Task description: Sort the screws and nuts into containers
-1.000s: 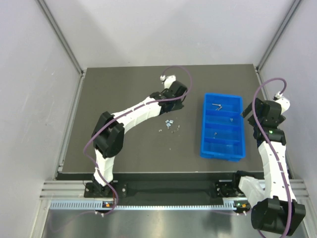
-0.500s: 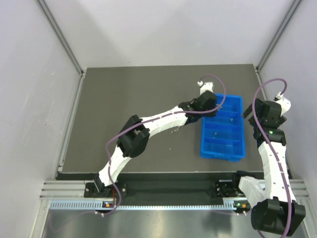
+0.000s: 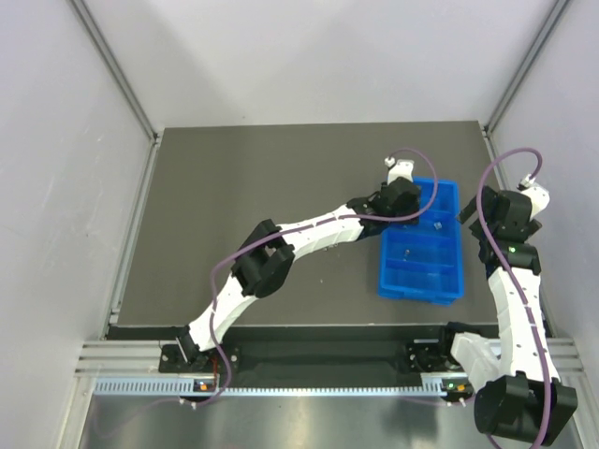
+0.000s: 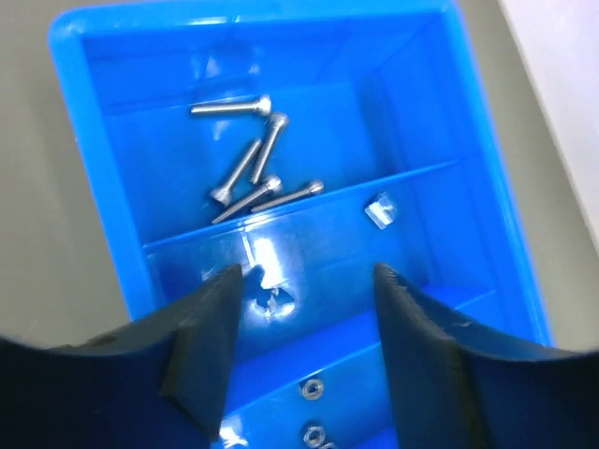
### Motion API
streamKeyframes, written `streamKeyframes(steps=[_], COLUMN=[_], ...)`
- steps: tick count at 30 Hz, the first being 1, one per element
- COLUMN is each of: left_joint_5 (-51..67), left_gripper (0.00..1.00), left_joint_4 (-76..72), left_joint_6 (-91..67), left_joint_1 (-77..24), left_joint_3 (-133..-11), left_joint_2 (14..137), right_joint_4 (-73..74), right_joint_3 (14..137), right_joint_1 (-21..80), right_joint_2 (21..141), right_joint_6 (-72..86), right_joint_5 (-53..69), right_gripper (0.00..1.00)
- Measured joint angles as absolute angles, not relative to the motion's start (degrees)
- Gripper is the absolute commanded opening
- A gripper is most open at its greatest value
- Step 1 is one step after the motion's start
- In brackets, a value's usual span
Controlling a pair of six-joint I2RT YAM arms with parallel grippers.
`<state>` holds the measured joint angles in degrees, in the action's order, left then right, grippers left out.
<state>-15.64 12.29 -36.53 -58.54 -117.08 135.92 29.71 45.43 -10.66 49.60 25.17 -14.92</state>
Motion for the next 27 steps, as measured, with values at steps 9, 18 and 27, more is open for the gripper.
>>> streamKeyframes(steps=[9, 18, 27], left_joint_5=[-16.0, -26.4, -27.0], left_gripper=[0.90, 0.90, 0.88], left_joint_4=[13.9, 18.1, 26.9], left_joint_6=[-31.8, -32.7, -41.1], left_joint_1=[-58.5, -54.7, -42.6], left_joint_3=[-115.3, -91.0, -80.4], left_joint_2=[130.4, 102.7, 101.6], right_joint_4=[29.7, 29.4, 29.3], right_joint_3=[45.4, 45.4, 45.4], right_joint_1=[-10.7, -10.6, -10.6], right_joint_2=[49.6, 48.4, 48.6], right_joint_6=[25.1, 24.5, 24.0], right_joint_5=[-14.3, -11.8, -10.2], right_gripper=[1.00, 1.00, 0.99])
